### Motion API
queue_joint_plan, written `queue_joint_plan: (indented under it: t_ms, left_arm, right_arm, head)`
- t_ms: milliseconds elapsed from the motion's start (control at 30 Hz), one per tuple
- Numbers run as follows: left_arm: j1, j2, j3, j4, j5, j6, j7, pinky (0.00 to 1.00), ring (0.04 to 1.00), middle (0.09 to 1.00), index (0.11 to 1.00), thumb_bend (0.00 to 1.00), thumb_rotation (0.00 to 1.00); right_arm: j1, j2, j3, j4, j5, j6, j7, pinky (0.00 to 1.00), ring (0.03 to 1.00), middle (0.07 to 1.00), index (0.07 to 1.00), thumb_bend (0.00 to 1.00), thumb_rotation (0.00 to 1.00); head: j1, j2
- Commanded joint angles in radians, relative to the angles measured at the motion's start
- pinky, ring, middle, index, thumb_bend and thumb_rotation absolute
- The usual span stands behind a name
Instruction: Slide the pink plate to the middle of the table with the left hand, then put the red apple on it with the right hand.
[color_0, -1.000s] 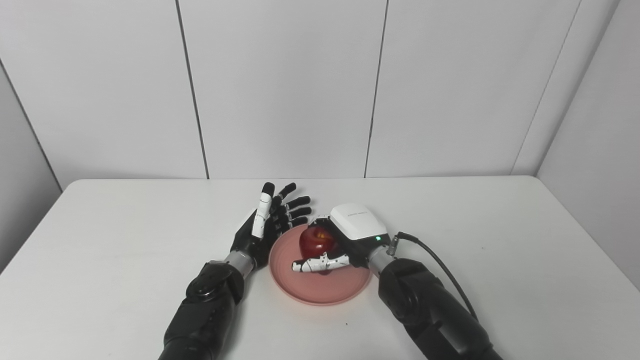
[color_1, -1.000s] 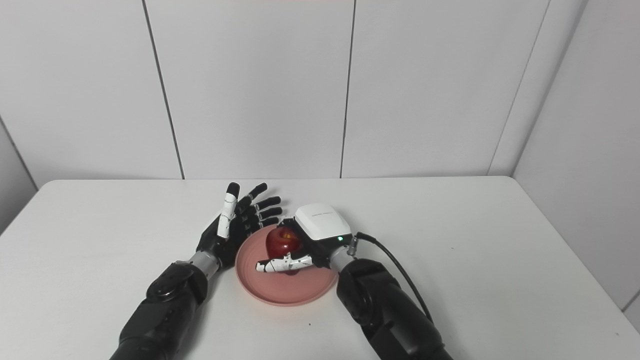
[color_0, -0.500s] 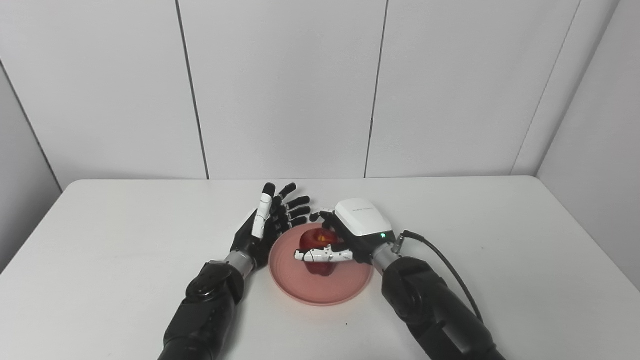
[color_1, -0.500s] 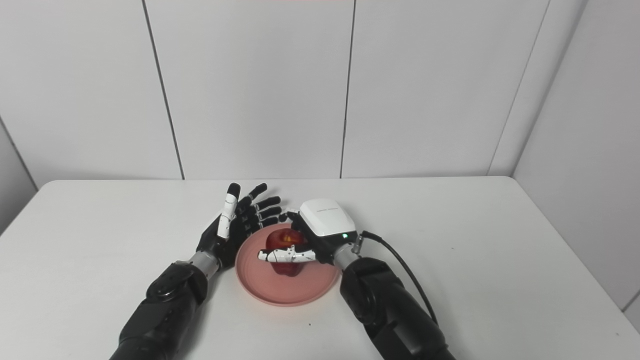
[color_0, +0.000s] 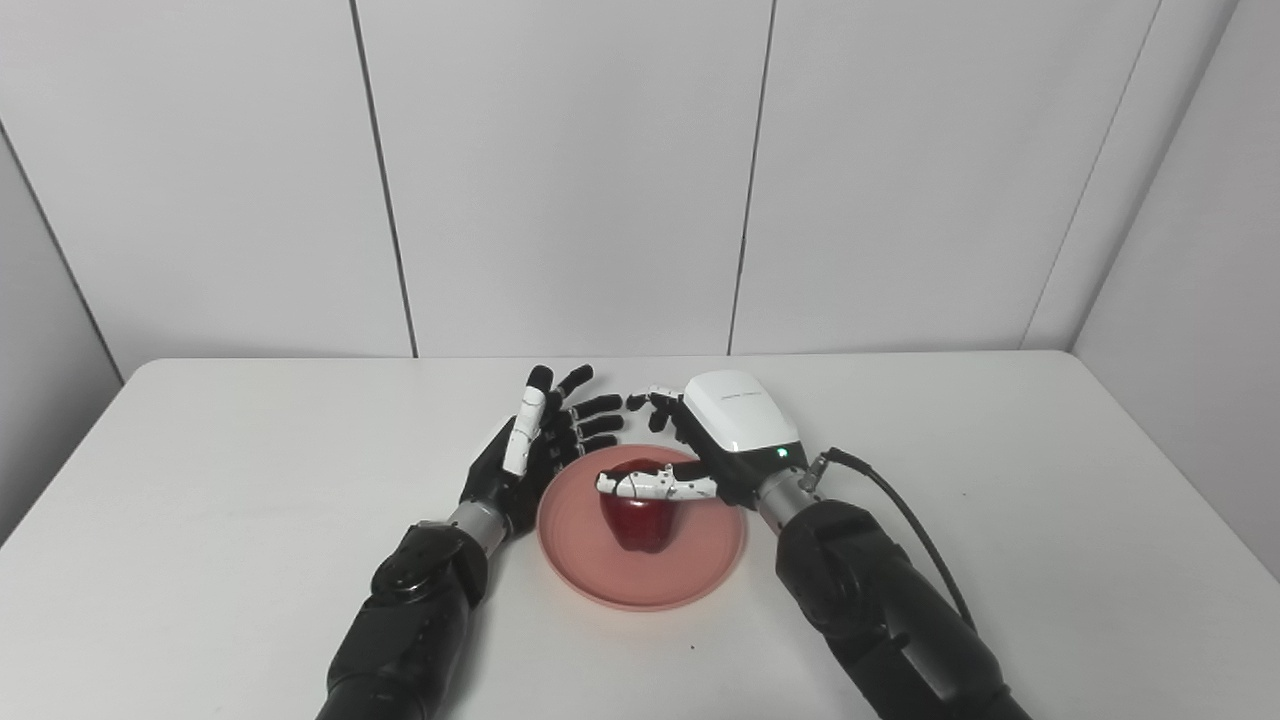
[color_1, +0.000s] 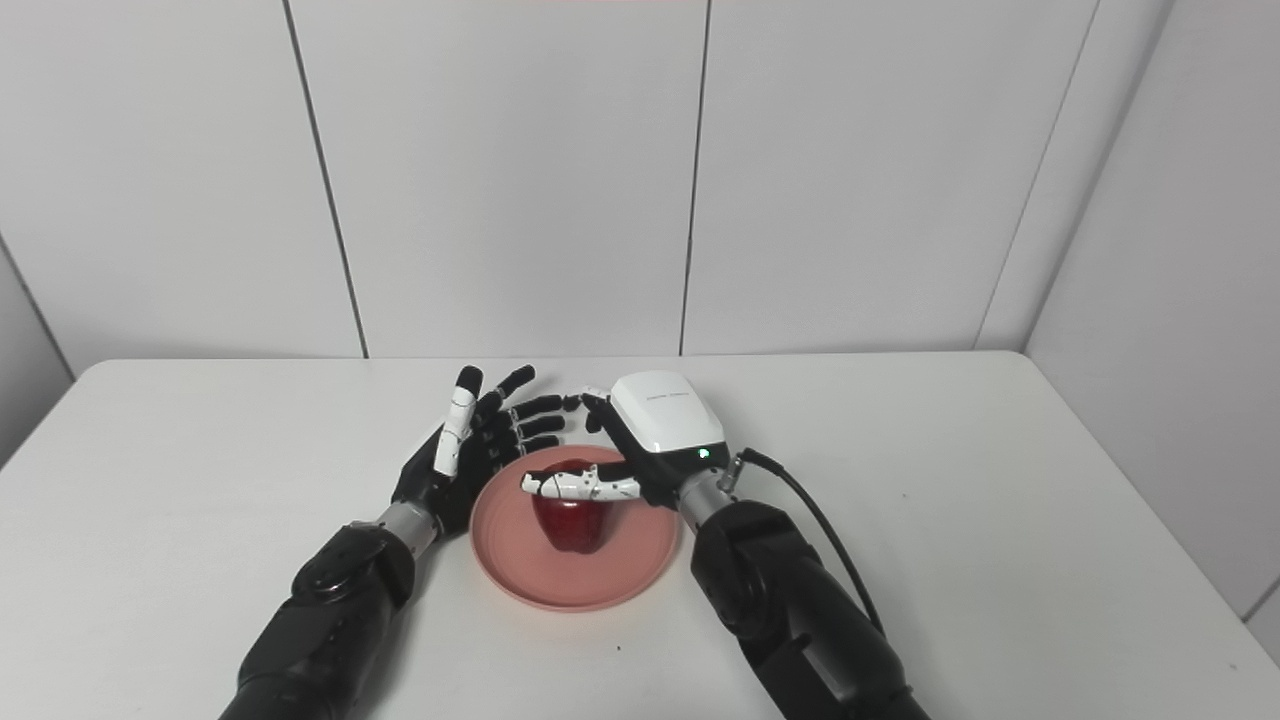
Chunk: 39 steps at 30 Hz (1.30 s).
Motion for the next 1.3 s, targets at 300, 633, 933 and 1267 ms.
queue_joint_plan:
  t_ms: [300,633,933,1267]
  left_arm:
    - [0.063,0.002,-0.005,0.039,0.031,0.059,0.040,0.79,0.795,0.787,0.910,0.97,0.93]
    - [0.071,-0.013,0.003,0.001,0.033,0.033,0.097,0.79,0.792,0.789,0.878,0.94,0.91]
    - [0.095,-0.036,0.036,-0.040,0.054,-0.046,0.214,0.87,0.869,0.858,0.894,0.94,0.90]
    - [0.101,-0.028,-0.008,-0.015,0.188,-0.177,0.355,1.00,0.990,0.960,0.965,0.93,0.99]
  right_arm:
    - [-0.049,0.049,-0.144,-0.022,0.220,-0.001,0.007,0.53,0.649,0.724,0.752,0.99,1.00]
    - [-0.012,0.168,-0.361,0.081,0.582,-0.015,-0.017,0.80,0.847,0.892,0.862,0.94,1.00]
    - [0.004,0.222,-0.469,0.150,0.740,-0.045,-0.113,0.91,0.834,0.929,0.887,0.91,1.00]
    - [0.041,0.229,-0.486,0.196,0.820,-0.071,-0.134,1.00,0.883,0.925,0.904,0.90,1.00]
  head:
    - [0.005,0.000]
    - [0.010,-0.001]
    - [0.012,0.002]
    - [0.020,-0.004]
